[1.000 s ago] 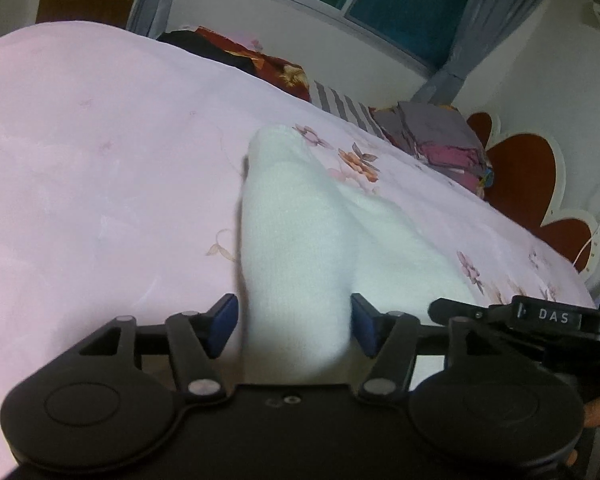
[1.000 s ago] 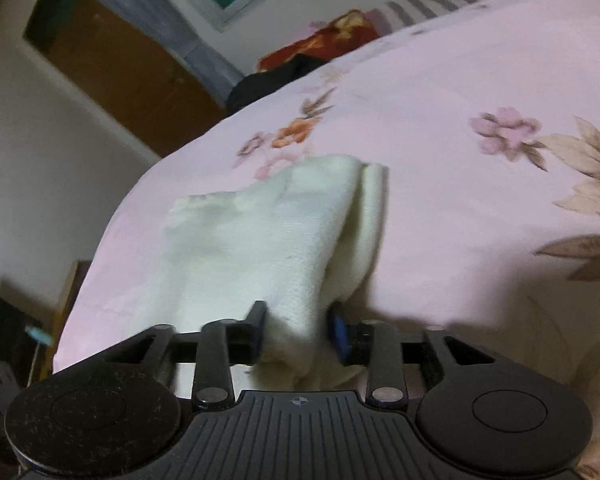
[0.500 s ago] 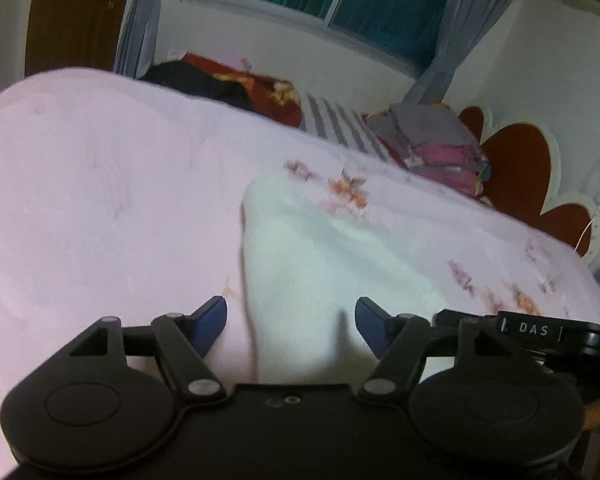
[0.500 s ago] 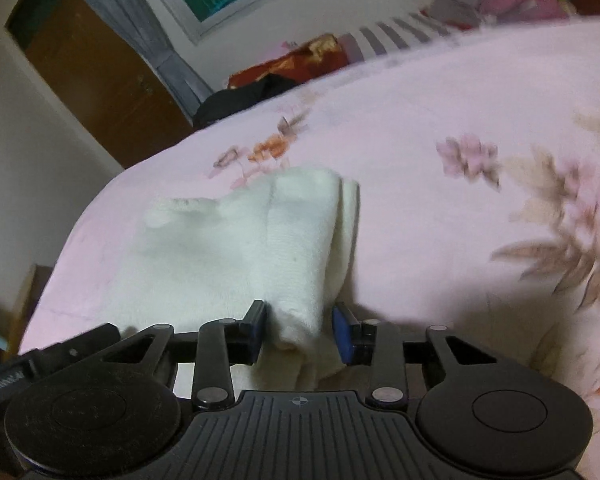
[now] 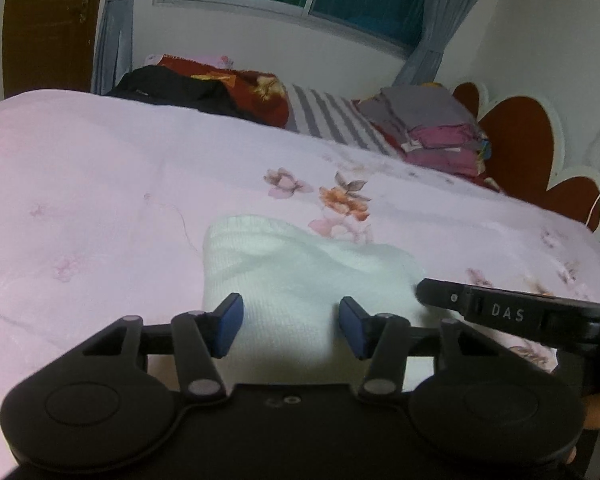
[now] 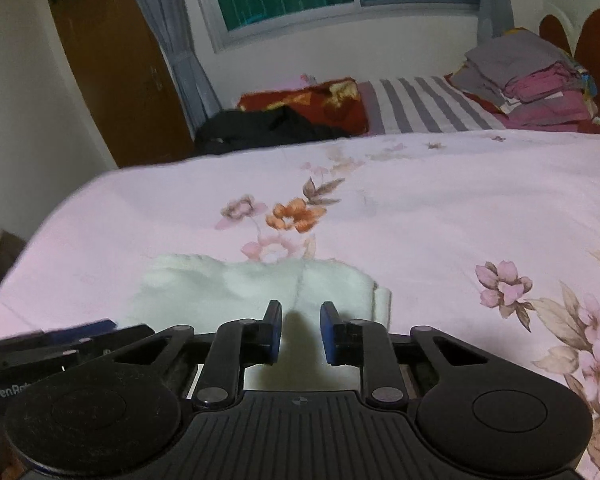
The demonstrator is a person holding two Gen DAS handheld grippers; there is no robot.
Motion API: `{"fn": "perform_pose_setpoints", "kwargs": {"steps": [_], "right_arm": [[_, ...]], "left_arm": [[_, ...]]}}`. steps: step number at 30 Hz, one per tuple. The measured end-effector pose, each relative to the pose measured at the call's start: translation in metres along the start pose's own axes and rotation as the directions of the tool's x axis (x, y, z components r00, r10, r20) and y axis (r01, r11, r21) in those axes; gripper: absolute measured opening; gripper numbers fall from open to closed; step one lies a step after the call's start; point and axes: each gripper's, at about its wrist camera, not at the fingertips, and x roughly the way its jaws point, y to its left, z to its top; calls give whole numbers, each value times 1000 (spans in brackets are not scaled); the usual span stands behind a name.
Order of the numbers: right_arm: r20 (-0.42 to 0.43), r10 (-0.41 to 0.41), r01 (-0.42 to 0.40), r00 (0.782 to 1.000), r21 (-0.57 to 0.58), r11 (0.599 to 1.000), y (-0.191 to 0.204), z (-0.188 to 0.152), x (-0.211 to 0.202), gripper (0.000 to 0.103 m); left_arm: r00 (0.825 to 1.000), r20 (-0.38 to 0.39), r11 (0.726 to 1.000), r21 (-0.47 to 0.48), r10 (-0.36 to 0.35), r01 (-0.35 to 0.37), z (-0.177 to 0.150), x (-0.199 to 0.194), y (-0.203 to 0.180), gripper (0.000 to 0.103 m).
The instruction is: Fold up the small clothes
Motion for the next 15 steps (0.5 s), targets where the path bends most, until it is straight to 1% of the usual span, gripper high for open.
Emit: {"fn": "perform_pose_setpoints", "kwargs": {"steps": [2,5,7,8,9,11,12,14,15], "right_arm": [[-15,-21,21,1000,-16,1000,-2,-3,10,22],[-41,-69,68,997,-32,997,-8,-10,26,22],[-35,-67,66,997,-9,998,-15,-13,33,22],[-36,-64,65,997,15,998,-18,-13,34,22],[-37,-72,72,997,6,997,-16,-13,34,22],[-41,-82,81,996,-16,997,-14,-12,33,22],[-46,-76,76,996,-1,997,-15,-9,29,22],[-26,-44,44,999,31,999,-18,-8,11,22],[-7,-33,33,999,28,999,-17,-10,-1,22]], "left_arm": [[1000,-7,1000,4,14,-14,-2,4,3,51],[999,-16,999,17,38,-38,-4,9,4,55],[998,-18,999,9,54,-54,-4,12,5,58],[998,-22,998,-1,57,-57,-2,13,6,61],[998,-28,998,-16,63,-64,-2,14,8,65],[997,-39,996,-54,65,-67,-2,9,11,65],[997,-34,996,-66,64,-67,-4,2,12,65],[998,-26,996,-64,62,-63,-9,-10,10,64],[998,-21,997,-57,57,-58,-12,-19,8,62]]}}
